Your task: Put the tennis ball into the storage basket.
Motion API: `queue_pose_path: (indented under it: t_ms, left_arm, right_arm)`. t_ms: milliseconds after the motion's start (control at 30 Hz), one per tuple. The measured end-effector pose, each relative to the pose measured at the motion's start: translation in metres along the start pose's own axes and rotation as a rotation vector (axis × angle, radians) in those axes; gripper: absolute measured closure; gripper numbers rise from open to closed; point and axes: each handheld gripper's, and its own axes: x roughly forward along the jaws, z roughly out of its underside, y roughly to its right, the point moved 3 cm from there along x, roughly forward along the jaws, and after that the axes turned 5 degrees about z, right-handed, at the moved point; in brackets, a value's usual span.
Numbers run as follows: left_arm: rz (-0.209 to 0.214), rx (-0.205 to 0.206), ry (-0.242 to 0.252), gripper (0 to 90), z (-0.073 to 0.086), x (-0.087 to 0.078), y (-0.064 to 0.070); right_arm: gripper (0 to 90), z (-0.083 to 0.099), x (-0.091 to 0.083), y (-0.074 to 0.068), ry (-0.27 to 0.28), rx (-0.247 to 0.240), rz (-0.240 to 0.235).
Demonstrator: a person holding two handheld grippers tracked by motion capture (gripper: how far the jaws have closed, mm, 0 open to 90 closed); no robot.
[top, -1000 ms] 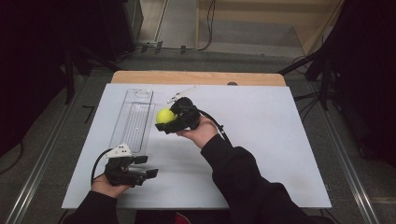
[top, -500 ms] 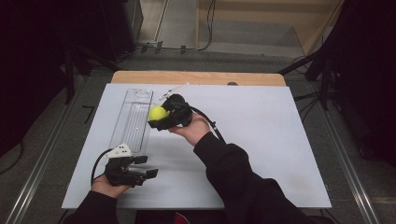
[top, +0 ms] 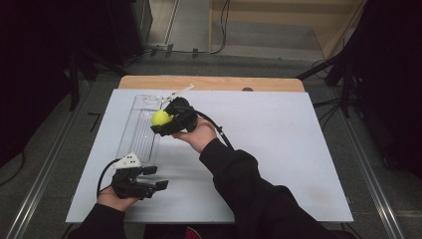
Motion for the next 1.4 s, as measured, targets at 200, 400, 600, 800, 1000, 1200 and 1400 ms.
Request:
queue_pose_path:
  t_ms: [200,400,600,800,1000,1200,1400]
  left_arm:
    - [0.002,-0.002,0.002,25.3,0.0,0.0,0.0]
    - [0.005,-0.003,0.004,25.3,0.0,0.0,0.0]
    - [0.006,-0.004,0.005,25.3,0.0,0.0,0.0]
    - [0.007,-0.004,0.006,25.3,0.0,0.0,0.0]
    - [0.006,-0.003,0.003,25.3,0.0,0.0,0.0]
    - [0.001,0.006,-0.004,25.3,0.0,0.0,0.0]
    - [0.003,0.006,-0.005,25.3,0.0,0.0,0.0]
  right_arm:
    - [24.0,-0.007,0.005,-0.001,-0.004,0.007,-0.012]
    - [24.0,-0.013,0.013,-0.004,-0.011,0.003,-0.019]
    - [24.0,-0.015,0.021,-0.006,-0.013,0.009,-0.022]
    - [24.0,-0.019,0.027,-0.007,-0.006,0.018,-0.034]
    - [24.0,-0.022,0.033,-0.011,-0.008,0.009,-0.038]
    - [24.0,-0.024,0.04,-0.014,-0.009,0.009,-0.044]
    - [24.0,-0.025,0.047,-0.016,-0.003,0.02,-0.051]
